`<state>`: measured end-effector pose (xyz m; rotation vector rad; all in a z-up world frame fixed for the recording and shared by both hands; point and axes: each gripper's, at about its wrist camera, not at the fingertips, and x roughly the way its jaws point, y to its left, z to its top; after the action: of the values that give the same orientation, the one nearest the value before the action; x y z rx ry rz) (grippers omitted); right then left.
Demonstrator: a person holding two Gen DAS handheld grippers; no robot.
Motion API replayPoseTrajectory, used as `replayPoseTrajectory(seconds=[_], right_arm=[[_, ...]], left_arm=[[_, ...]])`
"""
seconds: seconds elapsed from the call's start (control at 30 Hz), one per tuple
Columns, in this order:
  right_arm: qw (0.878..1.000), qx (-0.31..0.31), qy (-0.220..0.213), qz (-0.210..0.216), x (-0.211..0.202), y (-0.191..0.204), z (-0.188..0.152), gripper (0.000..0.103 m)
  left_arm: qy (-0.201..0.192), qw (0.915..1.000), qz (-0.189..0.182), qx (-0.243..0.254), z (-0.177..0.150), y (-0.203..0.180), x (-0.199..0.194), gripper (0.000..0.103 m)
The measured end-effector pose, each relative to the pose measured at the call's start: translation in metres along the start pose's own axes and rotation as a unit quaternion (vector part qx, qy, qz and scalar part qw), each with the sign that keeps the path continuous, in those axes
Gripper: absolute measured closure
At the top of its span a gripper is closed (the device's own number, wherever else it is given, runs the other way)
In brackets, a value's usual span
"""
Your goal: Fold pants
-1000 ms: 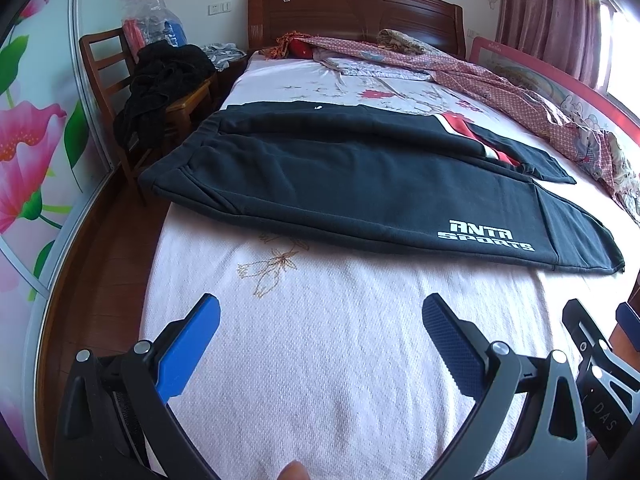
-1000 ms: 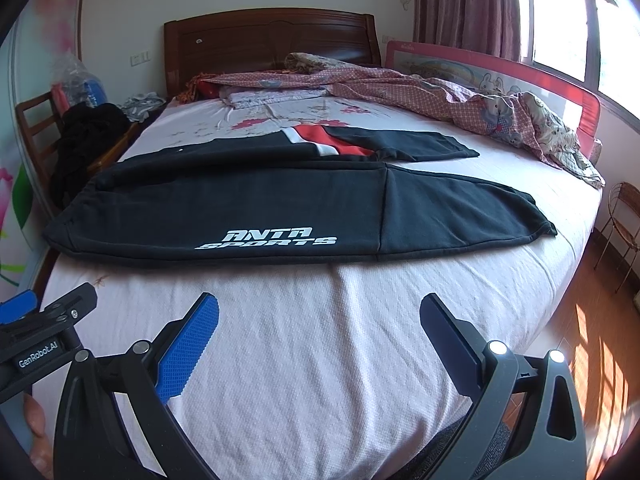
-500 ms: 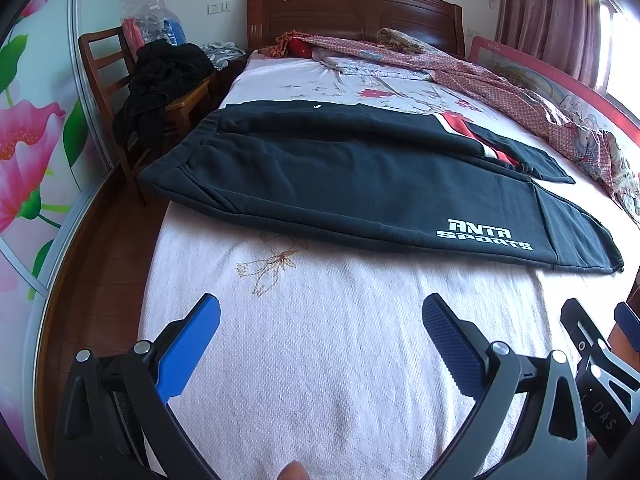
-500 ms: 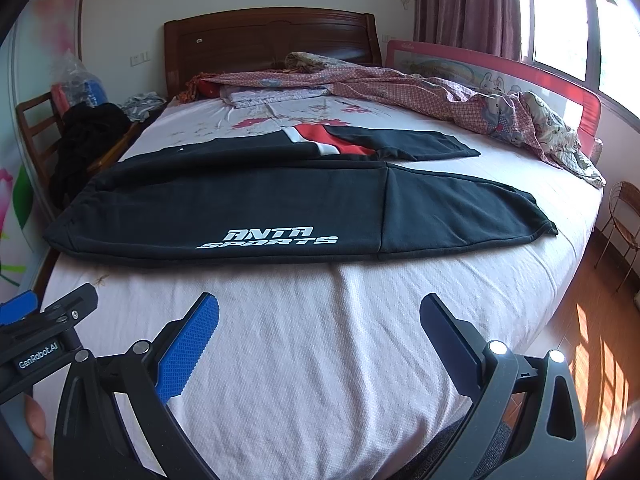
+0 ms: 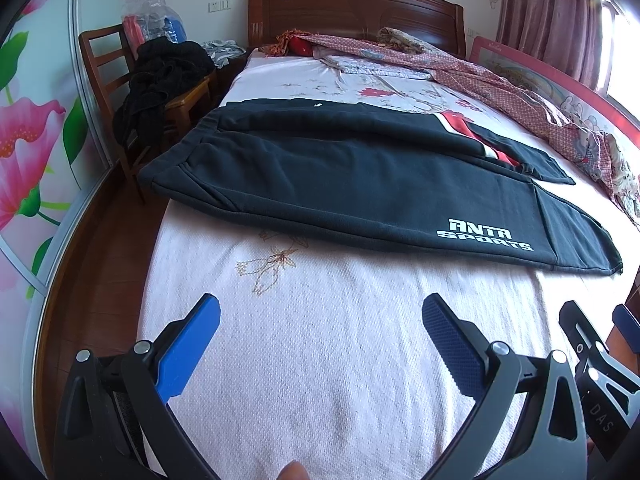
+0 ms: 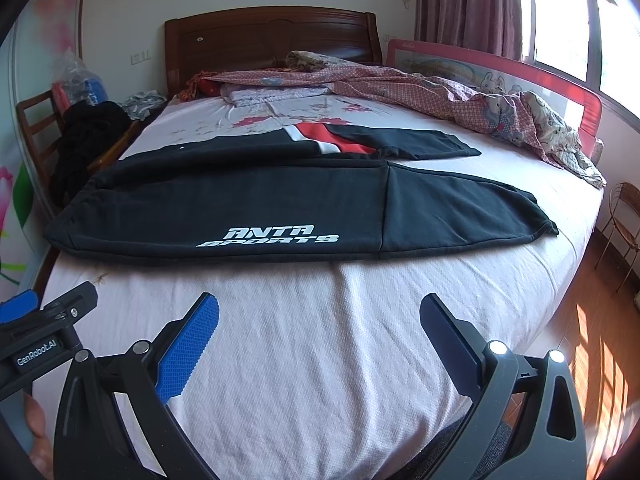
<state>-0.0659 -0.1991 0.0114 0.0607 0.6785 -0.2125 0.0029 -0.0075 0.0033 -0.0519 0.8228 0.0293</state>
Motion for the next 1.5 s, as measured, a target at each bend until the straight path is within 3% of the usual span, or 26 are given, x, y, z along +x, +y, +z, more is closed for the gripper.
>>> replayPoseTrajectory(seconds=[0.73,0.8,0.87,0.93,1.0,1.13,1.2,1.23,1.3,1.37,1.47,1.5], right_arm=[[1.000,0.002,0.002,0.001,0.001,0.000,0.000,0.003],[1.000,0.009,0.004,0.007,0.001,-0.001,0.000,0.003],[1.000,0.015,0.006,0.010,0.002,-0.003,0.000,0.003],[1.000,0.017,0.008,0.010,0.002,-0.005,-0.001,0.003],[1.000,0.018,0.011,0.009,0.004,-0.006,-0.001,0.003],[1.000,0.022,0.017,0.012,0.007,-0.008,-0.002,0.003],[0.999,0.024,0.020,0.013,0.009,-0.008,-0.002,0.003],[0.999,0.025,0.022,0.014,0.010,-0.009,-0.002,0.003],[0.999,0.027,0.025,0.015,0.012,-0.010,-0.002,0.003],[0.999,0.028,0.028,0.016,0.014,-0.010,-0.003,0.003],[0.999,0.032,0.036,0.017,0.019,-0.011,-0.004,0.003],[0.999,0.033,0.038,0.017,0.020,-0.012,-0.004,0.003]], left_arm=[[0.014,0.9995,-0.014,-0.024,0.000,0.006,0.004,0.002],[0.031,0.9987,-0.019,-0.036,0.002,0.008,0.007,0.002],[0.071,0.9946,-0.053,-0.053,0.004,0.013,0.015,0.002],[0.111,0.9824,-0.122,-0.086,0.004,0.021,0.027,0.002],[0.133,0.9598,-0.199,-0.147,0.002,0.034,0.036,0.002],[0.152,0.9174,-0.285,-0.232,0.009,0.057,0.053,0.002],[0.165,0.8680,-0.357,-0.303,0.011,0.073,0.070,0.002],[0.169,0.8504,-0.364,-0.340,0.011,0.082,0.078,0.002],[0.161,0.8257,-0.379,-0.386,0.012,0.095,0.092,0.002],[0.174,0.8109,-0.371,-0.417,0.013,0.104,0.107,0.002],[0.164,0.8118,-0.345,-0.441,0.018,0.110,0.120,0.002],[0.160,0.8077,-0.340,-0.454,0.019,0.112,0.123,0.002]])
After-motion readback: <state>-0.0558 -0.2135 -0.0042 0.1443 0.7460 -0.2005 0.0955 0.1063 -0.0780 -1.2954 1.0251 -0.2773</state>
